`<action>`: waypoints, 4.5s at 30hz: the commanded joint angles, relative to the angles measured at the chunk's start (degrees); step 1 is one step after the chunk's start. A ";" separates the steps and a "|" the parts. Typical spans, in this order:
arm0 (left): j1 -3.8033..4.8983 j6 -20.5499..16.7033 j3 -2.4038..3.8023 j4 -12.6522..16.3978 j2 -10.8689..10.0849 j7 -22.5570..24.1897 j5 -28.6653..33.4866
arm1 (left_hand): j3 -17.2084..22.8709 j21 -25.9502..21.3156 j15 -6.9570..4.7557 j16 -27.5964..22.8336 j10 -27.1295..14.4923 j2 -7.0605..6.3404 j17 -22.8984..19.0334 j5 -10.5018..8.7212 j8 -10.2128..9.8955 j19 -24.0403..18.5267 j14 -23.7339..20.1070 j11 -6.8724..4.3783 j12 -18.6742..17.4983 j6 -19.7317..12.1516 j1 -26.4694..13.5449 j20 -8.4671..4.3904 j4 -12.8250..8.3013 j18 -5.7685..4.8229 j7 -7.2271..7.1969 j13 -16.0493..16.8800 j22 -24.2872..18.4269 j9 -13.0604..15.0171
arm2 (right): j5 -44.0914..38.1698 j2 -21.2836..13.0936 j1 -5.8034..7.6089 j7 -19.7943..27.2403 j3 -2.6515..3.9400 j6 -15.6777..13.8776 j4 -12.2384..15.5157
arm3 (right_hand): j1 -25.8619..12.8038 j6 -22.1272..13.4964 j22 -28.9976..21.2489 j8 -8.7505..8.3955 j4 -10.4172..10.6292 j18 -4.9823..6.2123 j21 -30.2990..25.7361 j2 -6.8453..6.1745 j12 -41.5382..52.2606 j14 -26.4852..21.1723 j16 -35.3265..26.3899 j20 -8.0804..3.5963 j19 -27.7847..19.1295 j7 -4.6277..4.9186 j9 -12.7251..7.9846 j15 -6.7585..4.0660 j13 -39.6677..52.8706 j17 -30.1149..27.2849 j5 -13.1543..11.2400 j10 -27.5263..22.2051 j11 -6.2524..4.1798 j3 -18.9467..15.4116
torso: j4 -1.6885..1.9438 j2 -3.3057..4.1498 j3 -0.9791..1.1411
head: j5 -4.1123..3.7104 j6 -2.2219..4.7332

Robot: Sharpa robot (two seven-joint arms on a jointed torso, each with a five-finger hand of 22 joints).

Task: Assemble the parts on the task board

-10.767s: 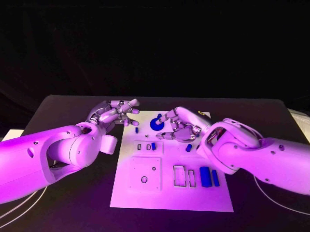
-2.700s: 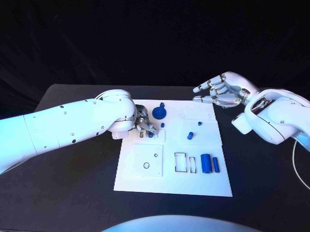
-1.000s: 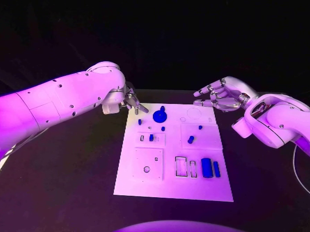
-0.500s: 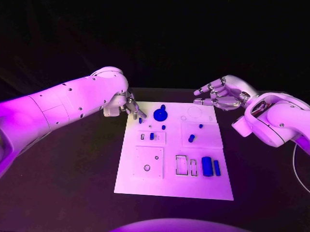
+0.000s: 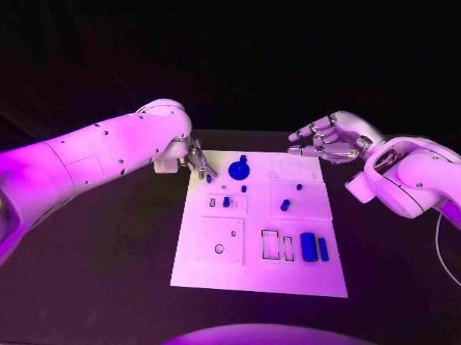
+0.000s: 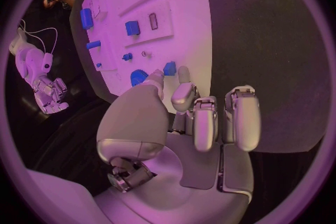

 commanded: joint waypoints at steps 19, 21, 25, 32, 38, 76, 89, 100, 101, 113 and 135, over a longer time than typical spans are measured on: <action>-0.05 0.90 -0.03 0.19 0.49 -1.72 1.74 | -0.14 0.03 0.26 0.17 -0.26 2.54 15.08 0.02 -0.13 1.70 5.92 -0.33 -0.08 0.11 5.12 0.17 -2.04 0.26 -0.11 -0.54 7.61 -0.37 | -0.13 0.25 -0.05 0.33 0.00 0.99 -0.08 | -0.24 -0.08 2.16 0.25 0.07 0.14 -0.33 0.27 0.15 4.06 -0.22 0.26 -0.14 -0.20 0.08 0.19 0.12 7.09 0.44 -0.15 -0.07 -0.33 | -0.01 0.02 0.01 | -0.02 -0.41; -0.05 1.20 -0.04 0.19 0.53 -1.74 1.82 | -0.13 -0.03 0.26 0.17 -0.26 2.60 15.08 0.02 -0.15 1.66 5.92 -0.33 -0.09 0.11 5.26 0.17 -2.11 0.27 -0.12 -0.56 7.55 -0.39 | -0.13 0.24 -0.05 0.32 0.00 1.01 -0.07 | -0.24 -0.08 2.16 0.25 0.07 0.14 -0.33 0.27 0.15 4.06 -0.22 0.26 -0.14 -0.20 0.08 0.19 0.12 7.09 0.44 -0.15 -0.07 -0.33 | -0.01 0.01 -0.01 | -0.02 -0.41; -0.05 1.56 -0.08 0.21 0.56 -1.82 1.92 | -0.12 0.00 0.26 0.17 -0.25 2.63 15.08 0.02 -0.15 1.68 5.92 -0.33 -0.06 0.12 5.30 0.18 -2.13 0.26 -0.12 -0.52 7.58 -0.39 | -0.13 0.23 -0.05 0.31 0.00 1.04 -0.07 | -0.24 -0.08 2.16 0.25 0.07 0.14 -0.33 0.27 0.15 4.06 -0.22 0.26 -0.14 -0.20 0.08 0.19 0.12 7.09 0.44 -0.15 -0.07 -0.33 | -0.01 0.01 -0.01 | 0.01 -0.50; -0.05 1.74 -0.12 0.22 0.58 -1.90 1.97 | -0.12 0.02 0.26 0.17 -0.22 2.65 15.08 0.01 -0.14 1.69 5.92 -0.35 -0.02 0.18 5.57 0.17 -2.30 0.25 -0.14 -0.50 7.62 -0.41 | -0.13 0.22 -0.05 0.31 0.00 1.07 -0.05 | -0.24 -0.08 2.16 0.25 0.07 0.14 -0.33 0.27 0.15 4.06 -0.22 0.26 -0.14 -0.20 0.08 0.19 0.12 7.09 0.44 -0.15 -0.07 -0.33 | 0.00 0.02 0.01 | -0.04 -0.62; -0.05 1.12 -0.13 0.27 0.53 -1.82 2.20 | 7.81 -0.13 -0.32 0.17 -0.90 4.95 15.08 0.85 -1.27 1.60 5.92 -0.92 -0.87 -1.29 16.36 -0.33 -9.24 0.31 -0.59 -1.10 7.56 -1.03 | -0.13 0.20 -0.05 0.32 0.00 1.06 -0.03 | -0.24 -0.08 2.16 0.25 0.07 0.14 -0.33 0.27 0.15 4.06 -0.22 0.26 -0.14 -0.20 0.08 0.19 0.12 7.09 0.44 -0.15 -0.07 -0.33 | -0.01 0.04 0.00 | -0.08 -0.76; -2.39 -12.59 -1.42 20.64 -12.09 4.52 4.31 | 32.78 -0.31 0.51 0.17 0.10 -3.51 15.08 0.16 1.34 1.70 5.92 -0.23 -2.00 -1.29 8.00 0.23 -13.92 0.29 0.22 -3.17 7.94 0.98 | -0.10 0.07 -0.05 0.05 -0.05 1.56 -0.15 | -0.11 -0.02 2.13 0.29 0.06 0.14 -0.35 0.39 0.33 4.06 -0.26 0.25 -0.15 -0.22 0.09 0.18 0.21 7.04 0.55 -0.06 -0.08 -0.41 | 0.23 -0.12 -0.02 | 0.38 -1.24; -3.91 -11.28 -1.49 22.34 -12.51 5.12 2.80 | 33.40 -0.25 0.47 0.17 0.24 -3.70 15.08 0.15 1.52 1.76 5.92 -0.27 -1.83 -1.26 7.71 0.19 -14.10 0.26 0.19 -3.05 8.03 1.06 | -0.10 0.26 -0.09 0.05 -0.09 1.73 -0.34 | -0.11 -0.02 2.13 0.29 0.06 0.14 -0.35 0.39 0.33 4.06 -0.26 0.25 -0.15 -0.22 0.09 0.18 0.21 7.04 0.55 -0.06 -0.08 -0.41 | 0.19 -0.07 0.07 | 0.28 -1.72; -3.99 -7.91 -1.50 22.33 -12.58 3.82 1.32 | 33.93 -0.29 0.44 0.17 0.30 -4.05 15.08 0.22 1.67 1.74 5.92 -0.30 -1.82 -1.22 7.52 0.17 -14.43 0.27 0.15 -3.08 8.01 1.10 | -0.10 0.33 -0.10 0.05 -0.10 1.84 -0.37 | -0.11 -0.02 2.13 0.29 0.06 0.14 -0.35 0.39 0.33 4.06 -0.26 0.25 -0.15 -0.22 0.09 0.18 0.21 7.04 0.55 -0.06 -0.08 -0.41 | 0.18 -0.07 0.10 | 0.34 -1.92; -4.00 -7.68 -1.50 22.29 -12.59 3.67 1.21 | 34.06 -0.30 0.44 0.17 0.30 -4.12 15.08 0.28 1.70 1.73 5.92 -0.31 -1.83 -1.20 7.47 0.16 -14.50 0.27 0.15 -3.10 8.00 1.11 | -0.10 0.33 -0.10 0.05 -0.10 1.86 -0.37 | -0.11 -0.02 2.13 0.29 0.06 0.14 -0.35 0.39 0.33 4.06 -0.26 0.25 -0.15 -0.22 0.09 0.18 0.21 7.04 0.55 -0.06 -0.08 -0.41 | 0.18 -0.09 0.08 | 0.34 -1.95; -4.01 -5.92 -1.50 22.26 -12.66 3.04 0.82 | 34.34 -0.31 0.43 0.17 0.33 -4.25 15.08 0.43 1.78 1.73 5.92 -0.32 -1.84 -1.15 7.32 0.16 -14.61 0.27 0.15 -3.12 8.00 1.12 | -0.10 0.38 -0.11 0.10 -0.10 1.95 -0.36 | -0.11 -0.02 2.13 0.29 0.06 0.14 -0.35 0.39 0.33 4.06 -0.26 0.25 -0.15 -0.22 0.09 0.18 0.21 7.04 0.55 -0.06 -0.08 -0.41 | 0.21 -0.09 0.06 | 0.35 -2.08; -4.02 -6.71 -1.69 21.28 -11.03 1.19 1.89 | 34.57 -0.01 0.10 0.17 1.21 -4.35 15.08 0.35 2.94 2.00 5.92 -0.84 -1.16 0.59 2.01 0.06 -12.49 0.16 -0.70 -2.68 8.47 1.18 | -0.10 0.39 -0.11 0.13 -0.10 1.93 -0.24 | -0.11 -0.02 2.13 0.29 0.06 0.14 -0.35 0.39 0.33 4.06 -0.26 0.25 -0.15 -0.22 0.09 0.18 0.21 7.04 0.55 -0.06 -0.08 -0.41 | 0.15 -0.07 0.10 | 0.37 -2.37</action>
